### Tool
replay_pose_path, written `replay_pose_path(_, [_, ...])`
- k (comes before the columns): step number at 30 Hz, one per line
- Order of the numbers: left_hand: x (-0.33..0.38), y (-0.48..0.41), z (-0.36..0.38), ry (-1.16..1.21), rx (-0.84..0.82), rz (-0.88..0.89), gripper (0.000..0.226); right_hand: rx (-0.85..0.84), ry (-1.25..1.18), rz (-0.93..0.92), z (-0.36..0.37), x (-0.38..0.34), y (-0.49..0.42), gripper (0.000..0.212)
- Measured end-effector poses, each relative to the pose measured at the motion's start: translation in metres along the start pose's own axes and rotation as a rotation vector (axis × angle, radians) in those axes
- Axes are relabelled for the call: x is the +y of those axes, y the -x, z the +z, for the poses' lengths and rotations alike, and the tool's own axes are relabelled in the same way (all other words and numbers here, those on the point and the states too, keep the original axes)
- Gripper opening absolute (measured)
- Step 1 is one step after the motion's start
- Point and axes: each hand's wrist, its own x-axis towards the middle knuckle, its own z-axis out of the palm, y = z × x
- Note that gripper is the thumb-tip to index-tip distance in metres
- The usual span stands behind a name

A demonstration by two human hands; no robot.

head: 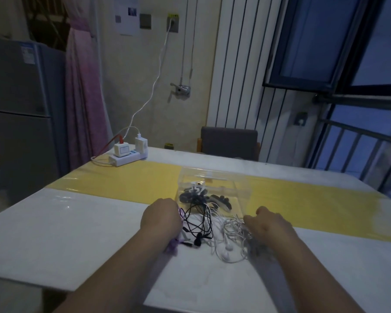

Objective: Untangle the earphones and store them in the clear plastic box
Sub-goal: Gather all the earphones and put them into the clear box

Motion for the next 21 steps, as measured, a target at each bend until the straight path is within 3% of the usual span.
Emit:
replay_pose_path(3, [0.008,0.002,-0.003,0.065,-0.03,0.03,0.015,-0.023,-0.01,-0.081,0.002,-0.006,0.0,0.051])
replay_pose_path(10, [0.033,0.012,0.004,0.21,-0.006,0.133,0.023,-0.052,-0.309,-0.287,0.012,-0.036,0.013,0.024])
replay_pose_path(14, [0.048,0.013,0.005,0.421,-0.069,0.165,0.024,-0.027,-0.402,-0.337,0.019,-0.052,0.019,0.034])
replay_pose_path(18, [0.047,0.013,0.004,0.445,-0.087,0.162,0.022,0.092,-0.129,-0.341,0.024,-0.05,0.02,0.034])
replay_pose_path(21, [0.04,0.013,0.008,0.385,-0.07,0.173,0.02,0.096,0.014,-0.271,0.02,-0.044,0.02,0.054])
